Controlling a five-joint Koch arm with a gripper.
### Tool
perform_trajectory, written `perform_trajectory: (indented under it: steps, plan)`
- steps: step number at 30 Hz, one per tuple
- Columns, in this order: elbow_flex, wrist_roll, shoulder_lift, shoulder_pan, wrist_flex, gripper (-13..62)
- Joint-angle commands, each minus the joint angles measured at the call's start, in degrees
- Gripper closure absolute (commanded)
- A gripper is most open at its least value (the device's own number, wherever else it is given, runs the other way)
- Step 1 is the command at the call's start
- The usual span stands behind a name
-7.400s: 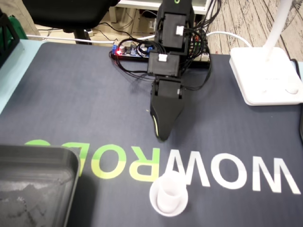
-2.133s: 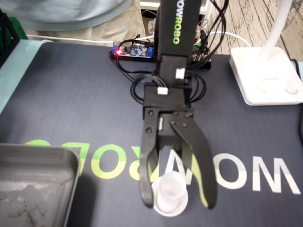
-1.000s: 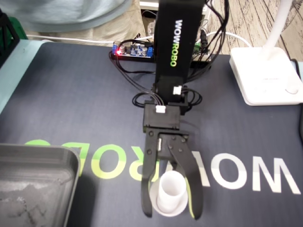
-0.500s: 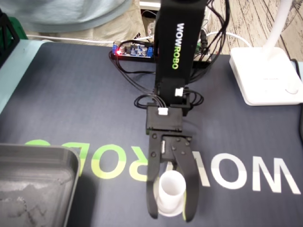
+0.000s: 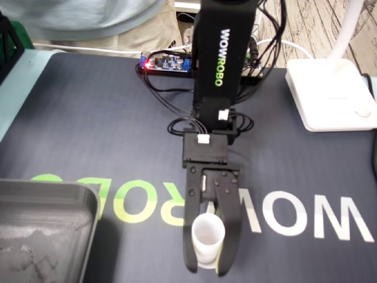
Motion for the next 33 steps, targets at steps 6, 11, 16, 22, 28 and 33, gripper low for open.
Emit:
perform_trajectory:
  steps: [6,11,16,22,28,33]
  plan:
    - [-3.43,0.62,1.14,-0.62,-4.13,44.4]
    - [-4.39,0.88,4.39,-0.53,-2.64,44.4]
    - [-5.98,2.29,9.76,-0.18,2.90,44.4]
    - [-11.95,6.68,18.72,2.02,15.21,44.4]
    - [-21.88,16.08,22.15,7.47,27.07,44.4]
    - [-33.75,26.63,21.27,14.94,37.53,44.4]
